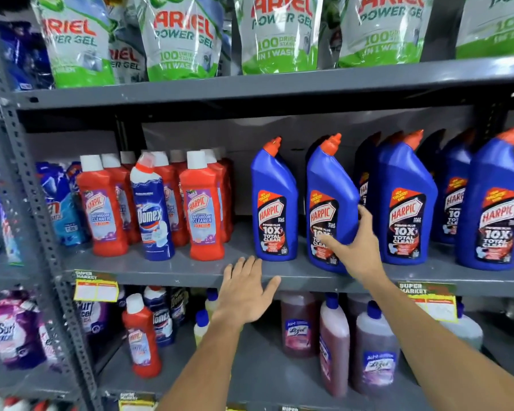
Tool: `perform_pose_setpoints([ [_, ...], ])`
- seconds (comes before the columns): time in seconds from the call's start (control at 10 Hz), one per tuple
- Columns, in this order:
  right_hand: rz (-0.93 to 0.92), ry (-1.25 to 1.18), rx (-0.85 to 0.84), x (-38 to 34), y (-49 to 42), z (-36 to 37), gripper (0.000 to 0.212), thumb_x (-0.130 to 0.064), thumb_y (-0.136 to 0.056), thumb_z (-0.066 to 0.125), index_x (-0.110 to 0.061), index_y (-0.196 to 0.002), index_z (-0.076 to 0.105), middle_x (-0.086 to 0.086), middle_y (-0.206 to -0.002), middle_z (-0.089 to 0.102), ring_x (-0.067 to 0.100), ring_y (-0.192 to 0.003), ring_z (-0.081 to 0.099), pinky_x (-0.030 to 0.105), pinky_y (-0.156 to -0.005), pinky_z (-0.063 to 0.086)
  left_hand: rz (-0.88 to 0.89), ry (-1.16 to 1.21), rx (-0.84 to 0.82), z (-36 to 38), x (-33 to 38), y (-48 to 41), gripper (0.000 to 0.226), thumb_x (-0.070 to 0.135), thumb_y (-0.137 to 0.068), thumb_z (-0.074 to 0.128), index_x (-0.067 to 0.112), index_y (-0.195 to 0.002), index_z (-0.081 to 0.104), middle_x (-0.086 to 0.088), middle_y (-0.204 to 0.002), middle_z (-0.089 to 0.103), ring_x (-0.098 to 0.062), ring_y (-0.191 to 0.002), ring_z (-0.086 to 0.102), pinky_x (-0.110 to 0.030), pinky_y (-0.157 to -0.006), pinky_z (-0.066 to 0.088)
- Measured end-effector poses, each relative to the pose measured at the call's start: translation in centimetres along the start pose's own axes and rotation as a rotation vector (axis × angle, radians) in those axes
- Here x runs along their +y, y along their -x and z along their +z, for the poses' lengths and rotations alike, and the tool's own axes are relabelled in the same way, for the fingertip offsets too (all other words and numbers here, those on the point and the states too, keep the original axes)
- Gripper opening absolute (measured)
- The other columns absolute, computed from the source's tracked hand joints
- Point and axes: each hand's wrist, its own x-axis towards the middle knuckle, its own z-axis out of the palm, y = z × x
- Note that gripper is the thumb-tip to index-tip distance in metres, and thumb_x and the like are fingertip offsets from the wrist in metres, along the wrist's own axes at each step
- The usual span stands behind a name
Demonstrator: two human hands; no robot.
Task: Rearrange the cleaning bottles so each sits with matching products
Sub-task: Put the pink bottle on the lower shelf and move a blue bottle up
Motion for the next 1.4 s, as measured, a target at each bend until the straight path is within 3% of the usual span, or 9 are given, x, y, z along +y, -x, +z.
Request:
perform_pose_setpoints([
  [0.1,0.067,0.113,-0.076,1.8,1.2,0.1,0.11,-0.027,-0.058,0.098,-0.021,-0.146,0.031,0.0,-0.132,0.051,0.02,-0.121,0.053,0.039,-0.101,0.047,-0.009,0.002,-0.009,-0.1,0.2,0.0,0.077,0.066,-0.096,0.021,0.016,-0.155,0.022,-0.003,-0.165,0.023,-0.022,-0.153,0.012,-0.046,-0.124,0.005],
  [0.2,0.149,0.215,-0.139,2.1,0.3,-0.3,0.118,-0.029,-0.052,0.101,-0.02,-0.146,0.03,0.006,-0.132,0.042,0.025,-0.125,0.043,0.042,-0.105,0.042,-0.006,0.004,0.002,0.0,0.2,-0.1,0.076,0.065,-0.096,0.022,0.016,-0.155,0.024,-0.003,-0.164,0.024,-0.023,-0.152,0.014,-0.046,-0.124,0.006],
  [0.3,0.218,0.171,-0.111,2.5,-0.1,-0.5,0.112,-0.028,-0.051,0.101,-0.018,-0.143,0.037,0.009,-0.134,0.05,0.029,-0.124,0.051,0.05,-0.105,0.047,-0.01,0.0,0.01,0.1,0.1,0.0,0.076,0.066,-0.096,0.021,0.016,-0.154,0.024,-0.002,-0.163,0.025,-0.023,-0.152,0.014,-0.046,-0.124,0.007],
  [0.4,0.201,0.135,-0.009,2.9,0.1,-0.4,0.102,-0.022,-0.058,0.098,-0.015,-0.142,0.042,0.008,-0.133,0.059,0.027,-0.122,0.057,0.049,-0.103,0.049,-0.011,-0.009,0.012,0.1,0.2,0.0,0.077,0.066,-0.096,0.021,0.016,-0.154,0.024,-0.003,-0.163,0.026,-0.023,-0.152,0.015,-0.046,-0.124,0.008],
  [0.5,0.188,0.124,0.008,3.0,0.1,-0.5,0.094,-0.016,-0.064,0.095,-0.014,-0.142,0.044,0.004,-0.128,0.063,0.018,-0.111,0.058,0.034,-0.096,0.048,-0.013,-0.014,0.017,0.2,0.2,0.0,0.077,0.067,-0.095,0.02,0.016,-0.153,0.025,-0.003,-0.163,0.027,-0.023,-0.151,0.016,-0.046,-0.124,0.008],
  [0.6,0.186,0.11,-0.012,2.9,0.1,-0.7,0.088,-0.011,-0.067,0.093,-0.015,-0.142,0.046,-0.001,-0.119,0.064,0.02,-0.11,0.061,0.031,-0.092,0.046,-0.012,-0.02,0.015,0.2,0.2,0.0,0.076,0.066,-0.096,0.021,0.016,-0.153,0.026,-0.003,-0.163,0.027,-0.022,-0.151,0.015,-0.045,-0.124,0.008],
  [0.8,0.178,0.219,-0.034,2.6,0.1,-0.5,0.088,-0.016,-0.07,0.091,-0.014,-0.144,0.043,0.014,-0.13,0.05,0.027,-0.125,0.047,0.041,-0.106,0.041,-0.022,-0.023,0.015,0.2,0.3,0.1,0.075,0.065,-0.096,0.021,0.016,-0.153,0.026,-0.003,-0.163,0.027,-0.022,-0.151,0.015,-0.045,-0.124,0.007],
  [1.0,0.189,0.197,-0.03,2.4,0.0,-0.6,0.081,-0.012,-0.071,0.091,-0.011,-0.139,0.048,0.012,-0.127,0.063,0.029,-0.122,0.057,0.05,-0.104,0.048,-0.026,-0.018,0.004,0.0,0.4,0.2,0.074,0.064,-0.097,0.021,0.016,-0.154,0.025,-0.002,-0.163,0.025,-0.021,-0.152,0.013,-0.045,-0.124,0.006],
  [1.4,0.194,0.195,-0.026,2.6,0.0,-0.3,0.079,-0.014,-0.071,0.091,-0.011,-0.138,0.048,0.011,-0.128,0.064,0.029,-0.122,0.058,0.051,-0.104,0.049,-0.026,-0.019,0.009,-0.4,0.7,0.5,0.073,0.063,-0.098,0.022,0.016,-0.154,0.025,-0.002,-0.163,0.026,-0.021,-0.151,0.015,-0.043,-0.124,0.005],
])
